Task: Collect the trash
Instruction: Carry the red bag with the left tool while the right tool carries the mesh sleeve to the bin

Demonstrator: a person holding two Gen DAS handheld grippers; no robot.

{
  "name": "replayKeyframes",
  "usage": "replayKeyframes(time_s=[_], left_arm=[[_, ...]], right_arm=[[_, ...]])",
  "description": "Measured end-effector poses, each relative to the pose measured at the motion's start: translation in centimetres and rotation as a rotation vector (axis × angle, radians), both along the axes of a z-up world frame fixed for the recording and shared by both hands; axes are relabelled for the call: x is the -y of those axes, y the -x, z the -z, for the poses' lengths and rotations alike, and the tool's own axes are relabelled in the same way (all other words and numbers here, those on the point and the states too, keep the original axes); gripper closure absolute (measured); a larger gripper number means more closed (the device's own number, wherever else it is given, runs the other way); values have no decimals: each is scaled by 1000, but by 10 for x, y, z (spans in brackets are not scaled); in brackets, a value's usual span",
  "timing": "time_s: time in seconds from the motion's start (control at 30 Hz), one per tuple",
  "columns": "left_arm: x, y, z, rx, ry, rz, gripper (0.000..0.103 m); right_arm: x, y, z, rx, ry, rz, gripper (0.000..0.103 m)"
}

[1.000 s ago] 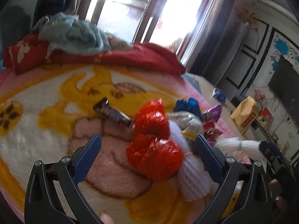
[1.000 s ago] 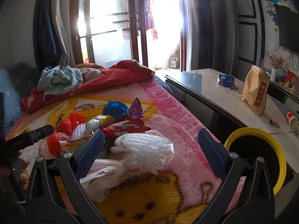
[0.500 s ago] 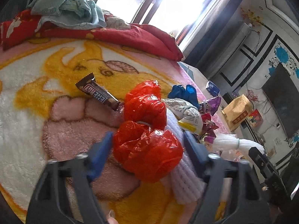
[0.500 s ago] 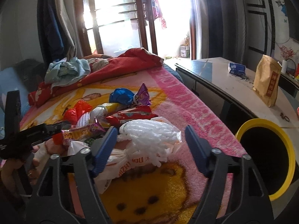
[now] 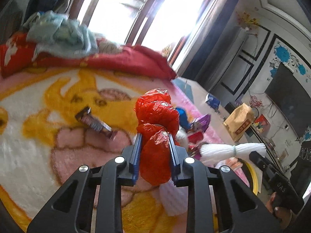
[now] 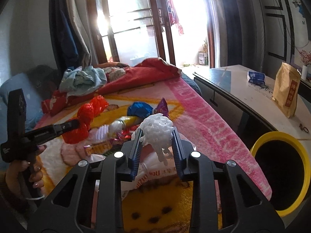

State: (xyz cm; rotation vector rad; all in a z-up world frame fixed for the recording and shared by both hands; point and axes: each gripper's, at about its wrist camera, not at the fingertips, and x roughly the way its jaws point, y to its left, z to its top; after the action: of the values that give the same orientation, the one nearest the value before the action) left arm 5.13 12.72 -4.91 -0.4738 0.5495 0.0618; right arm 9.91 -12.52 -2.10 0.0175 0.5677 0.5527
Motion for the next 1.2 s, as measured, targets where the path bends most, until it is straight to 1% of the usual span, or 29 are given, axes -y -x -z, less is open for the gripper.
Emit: replayKeyframes(time_s=[0.2,0.47,0.73,1.2], left_arm=[[15,3,-30,73,-34,29,80],[49,-5,-47,110,-55,108,80],[85,-18,-51,116,-75,186,80],[133,-37,-49,117,-95,294,80]], right_arm=[[10,4,-16,48,-32,8,81],[35,5,-33,94,-63,67,81],[69,3,-42,119,-89,156,81],[119,1,-43,118,-103,300,81]])
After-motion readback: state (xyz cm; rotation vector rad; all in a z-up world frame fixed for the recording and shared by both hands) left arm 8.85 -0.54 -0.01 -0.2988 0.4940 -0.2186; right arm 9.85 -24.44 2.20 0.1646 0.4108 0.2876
